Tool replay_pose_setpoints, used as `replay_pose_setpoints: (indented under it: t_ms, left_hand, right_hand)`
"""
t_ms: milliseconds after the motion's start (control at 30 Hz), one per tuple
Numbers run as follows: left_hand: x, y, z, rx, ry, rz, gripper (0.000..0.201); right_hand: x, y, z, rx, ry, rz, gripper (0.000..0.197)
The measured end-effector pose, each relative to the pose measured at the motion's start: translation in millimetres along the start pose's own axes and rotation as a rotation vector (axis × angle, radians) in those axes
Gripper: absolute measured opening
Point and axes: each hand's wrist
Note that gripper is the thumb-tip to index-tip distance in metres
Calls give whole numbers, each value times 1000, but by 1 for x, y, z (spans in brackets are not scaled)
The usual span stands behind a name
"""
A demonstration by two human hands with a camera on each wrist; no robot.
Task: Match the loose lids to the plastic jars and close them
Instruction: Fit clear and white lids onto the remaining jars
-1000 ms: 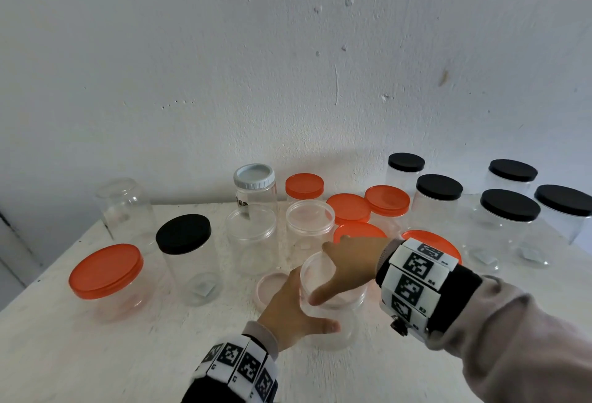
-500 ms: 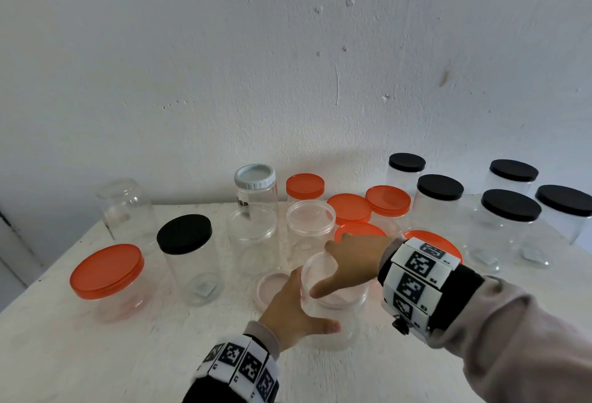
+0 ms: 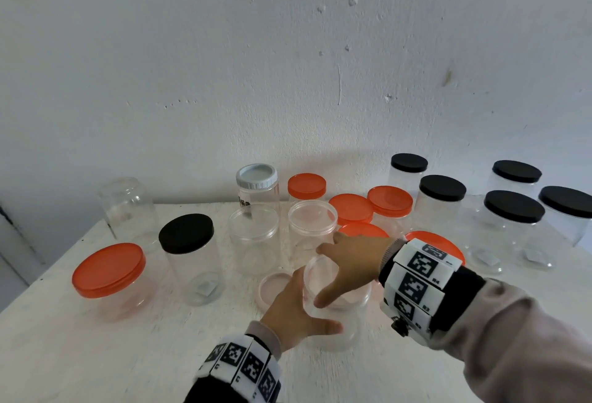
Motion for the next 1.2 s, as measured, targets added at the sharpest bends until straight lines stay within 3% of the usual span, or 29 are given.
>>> replay_pose_setpoints:
  t_ms: [200, 467, 800, 933, 1067, 1133, 1200]
  left_hand:
    - [1, -1, -1, -24, 7, -33, 96]
    - [3, -8, -3, -22, 46, -26, 97]
    - [5, -14, -5, -15, 48, -21, 101]
    - [0, -11, -9, -3, -2, -135, 100]
    - [-26, -14, -15, -72, -152, -298, 104]
    - [-41, -22, -21, -161, -247, -482, 105]
    - [-49, -31, -28, -190, -282, -743, 94]
  right_hand:
    - [-3, 3, 4, -94, -57, 8, 109]
    - [20, 20, -1, -159, 110, -112, 101]
    - [64, 23, -10, -176, 411, -90, 94]
    - [77, 19, -11, -150, 440, -222, 90]
    - [78, 12, -13, -135, 455, -299, 93]
    - [79, 11, -13, -135, 451, -314, 94]
    - [79, 11, -12, -141, 449, -319, 94]
Point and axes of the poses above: each hand's wrist, its own z-axis away from the middle knuckle, its own x-axis out of the palm, y = z × x, and after that the axes turned 5 degrees about -y, right-handed
